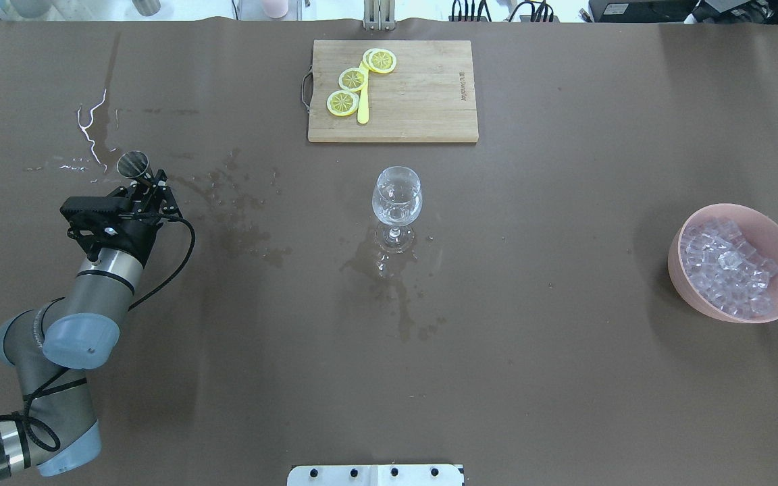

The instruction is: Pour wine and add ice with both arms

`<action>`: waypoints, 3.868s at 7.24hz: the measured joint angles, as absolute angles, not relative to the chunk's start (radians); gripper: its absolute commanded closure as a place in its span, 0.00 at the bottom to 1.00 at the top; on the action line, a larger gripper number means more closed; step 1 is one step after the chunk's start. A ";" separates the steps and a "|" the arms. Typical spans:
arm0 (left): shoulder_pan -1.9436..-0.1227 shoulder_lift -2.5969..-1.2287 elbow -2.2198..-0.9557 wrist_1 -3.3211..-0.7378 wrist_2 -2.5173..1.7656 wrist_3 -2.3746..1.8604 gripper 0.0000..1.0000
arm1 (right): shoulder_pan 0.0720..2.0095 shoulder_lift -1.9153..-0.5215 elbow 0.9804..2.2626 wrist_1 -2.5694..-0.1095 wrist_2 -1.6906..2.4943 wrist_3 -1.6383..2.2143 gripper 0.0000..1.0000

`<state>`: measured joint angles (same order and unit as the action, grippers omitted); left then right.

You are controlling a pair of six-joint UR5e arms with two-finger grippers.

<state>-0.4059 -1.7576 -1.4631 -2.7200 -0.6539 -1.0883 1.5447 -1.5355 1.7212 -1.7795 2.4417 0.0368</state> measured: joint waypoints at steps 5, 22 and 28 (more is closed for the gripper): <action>-0.386 -1.775 -1.445 -2.719 -0.649 -1.089 1.00 | 1.544 -1.536 1.714 -1.779 2.441 0.036 0.00; -0.370 -1.774 -1.442 -2.735 -0.652 -1.019 0.02 | 1.544 -1.531 1.713 -1.779 2.442 0.037 0.00; -0.370 -1.667 -1.588 -2.771 -0.653 -0.962 0.02 | 1.545 -1.531 1.720 -1.781 2.442 0.036 0.00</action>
<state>-0.3704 -1.6671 -1.5884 -2.7710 -0.6535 -0.9616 1.5447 -1.5309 1.7200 -1.7809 2.4421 0.0358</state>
